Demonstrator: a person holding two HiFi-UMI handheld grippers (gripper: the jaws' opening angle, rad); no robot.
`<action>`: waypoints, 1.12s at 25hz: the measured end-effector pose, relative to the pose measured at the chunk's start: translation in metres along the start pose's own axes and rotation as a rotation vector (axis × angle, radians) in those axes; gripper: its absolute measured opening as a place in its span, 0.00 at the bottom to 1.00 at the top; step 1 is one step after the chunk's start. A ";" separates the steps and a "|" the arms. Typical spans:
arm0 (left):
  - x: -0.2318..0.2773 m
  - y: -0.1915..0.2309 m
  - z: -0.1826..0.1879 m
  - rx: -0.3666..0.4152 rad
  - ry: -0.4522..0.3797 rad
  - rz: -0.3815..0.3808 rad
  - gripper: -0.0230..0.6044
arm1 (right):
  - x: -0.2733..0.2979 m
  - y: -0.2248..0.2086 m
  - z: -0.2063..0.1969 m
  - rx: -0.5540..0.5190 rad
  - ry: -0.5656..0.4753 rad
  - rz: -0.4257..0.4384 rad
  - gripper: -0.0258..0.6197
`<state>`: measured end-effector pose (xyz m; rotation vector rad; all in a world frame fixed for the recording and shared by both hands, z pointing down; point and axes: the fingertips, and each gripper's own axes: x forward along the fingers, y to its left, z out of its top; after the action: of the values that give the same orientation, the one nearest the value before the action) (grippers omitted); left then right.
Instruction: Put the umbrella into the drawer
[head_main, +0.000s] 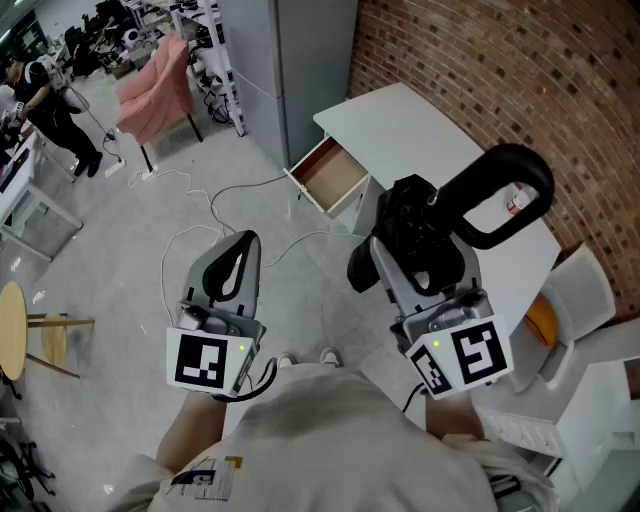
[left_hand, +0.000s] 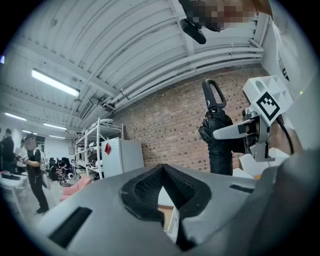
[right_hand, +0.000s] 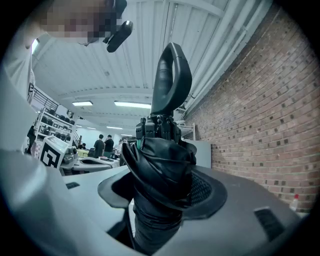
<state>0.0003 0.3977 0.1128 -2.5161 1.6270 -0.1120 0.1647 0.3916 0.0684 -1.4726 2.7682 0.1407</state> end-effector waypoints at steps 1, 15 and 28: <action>0.001 -0.002 0.000 0.000 0.004 0.000 0.05 | 0.000 -0.002 -0.001 0.001 0.003 0.000 0.44; 0.020 -0.019 0.003 -0.001 0.011 -0.010 0.05 | 0.004 -0.015 -0.014 -0.019 0.041 0.041 0.45; 0.052 -0.042 -0.009 0.012 0.058 0.023 0.05 | 0.011 -0.064 -0.037 0.020 0.065 0.056 0.45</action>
<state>0.0580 0.3661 0.1277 -2.5072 1.6707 -0.1926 0.2134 0.3441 0.1002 -1.4208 2.8544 0.0658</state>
